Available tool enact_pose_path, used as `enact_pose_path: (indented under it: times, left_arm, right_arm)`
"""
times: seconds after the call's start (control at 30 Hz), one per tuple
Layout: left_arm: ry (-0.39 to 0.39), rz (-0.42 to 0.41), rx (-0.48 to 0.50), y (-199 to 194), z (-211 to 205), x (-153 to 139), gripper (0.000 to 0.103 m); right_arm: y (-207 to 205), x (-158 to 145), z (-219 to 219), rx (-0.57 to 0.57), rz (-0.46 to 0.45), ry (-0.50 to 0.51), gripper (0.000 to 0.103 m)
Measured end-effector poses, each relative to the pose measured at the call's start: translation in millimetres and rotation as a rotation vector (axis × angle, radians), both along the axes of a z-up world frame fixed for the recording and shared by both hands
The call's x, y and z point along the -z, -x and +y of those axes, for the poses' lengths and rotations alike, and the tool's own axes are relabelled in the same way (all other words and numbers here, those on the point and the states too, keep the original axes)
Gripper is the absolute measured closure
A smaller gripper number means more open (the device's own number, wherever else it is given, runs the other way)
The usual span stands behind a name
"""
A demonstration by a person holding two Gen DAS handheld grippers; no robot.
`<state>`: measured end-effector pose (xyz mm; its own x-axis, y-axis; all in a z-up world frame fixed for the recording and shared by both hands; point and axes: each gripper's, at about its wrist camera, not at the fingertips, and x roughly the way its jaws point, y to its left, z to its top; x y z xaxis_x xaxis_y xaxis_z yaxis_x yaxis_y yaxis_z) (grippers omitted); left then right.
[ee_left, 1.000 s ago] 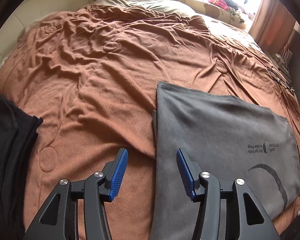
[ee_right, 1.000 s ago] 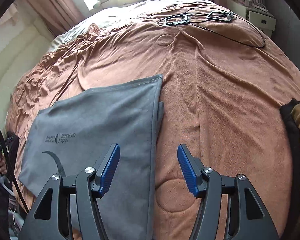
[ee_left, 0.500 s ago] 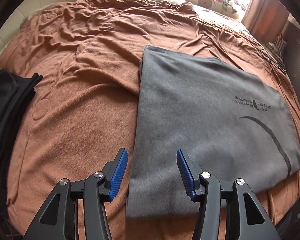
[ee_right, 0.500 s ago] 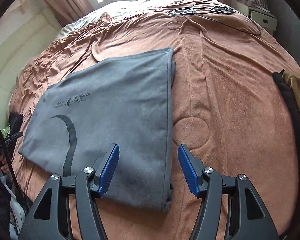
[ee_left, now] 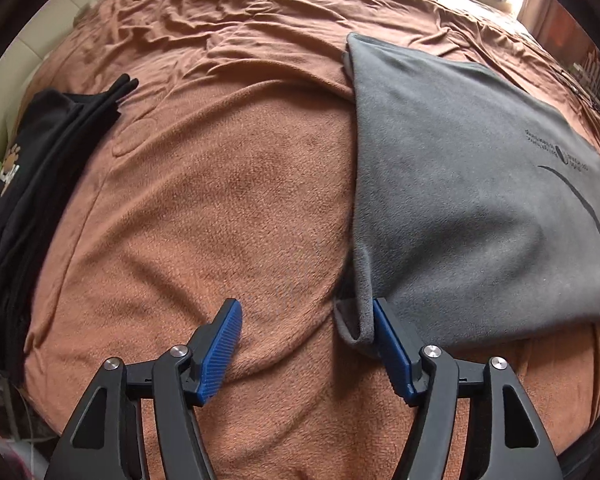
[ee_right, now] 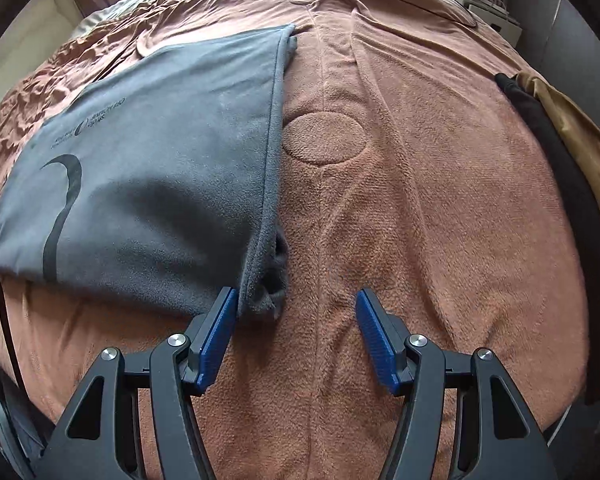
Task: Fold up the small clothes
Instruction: 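Withdraw both tools and move them to the side edge of the folded shirt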
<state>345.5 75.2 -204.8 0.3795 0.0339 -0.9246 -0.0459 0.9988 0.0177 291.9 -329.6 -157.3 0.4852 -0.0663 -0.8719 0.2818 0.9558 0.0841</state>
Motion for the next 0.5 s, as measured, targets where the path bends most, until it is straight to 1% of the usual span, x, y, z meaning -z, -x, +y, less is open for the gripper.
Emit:
enact_pose_path:
  times: [0.1,0.17,0.23,0.27,0.43,0.5]
  left_arm:
    - [0.005,-0.010,-0.006,6,6,-6,0.034]
    - [0.006,-0.029,-0.007,10,10,-13,0.034]
    - [-0.053,-0.035,-0.025,12,13,-19,0.037]
    - [-0.057,-0.041,-0.032,14,18,-23,0.037]
    - [0.061,-0.095,-0.062,27,32,-42,0.037]
    - [0.134,-0.114,-0.061,33,30,-47,0.040]
  right_arm:
    - [7,-8,4,0.021,0.001,0.020,0.044]
    - [15,-15,8,0.027,-0.025,0.027,0.044]
    - [23,-22,12,0.025,-0.055,0.022,0.044]
    - [28,-24,13,0.025,-0.068,0.009,0.044]
    - [52,-31,12,0.030,-0.153,-0.111,0.044]
    - [59,-30,12,0.038,-0.188,-0.168,0.044]
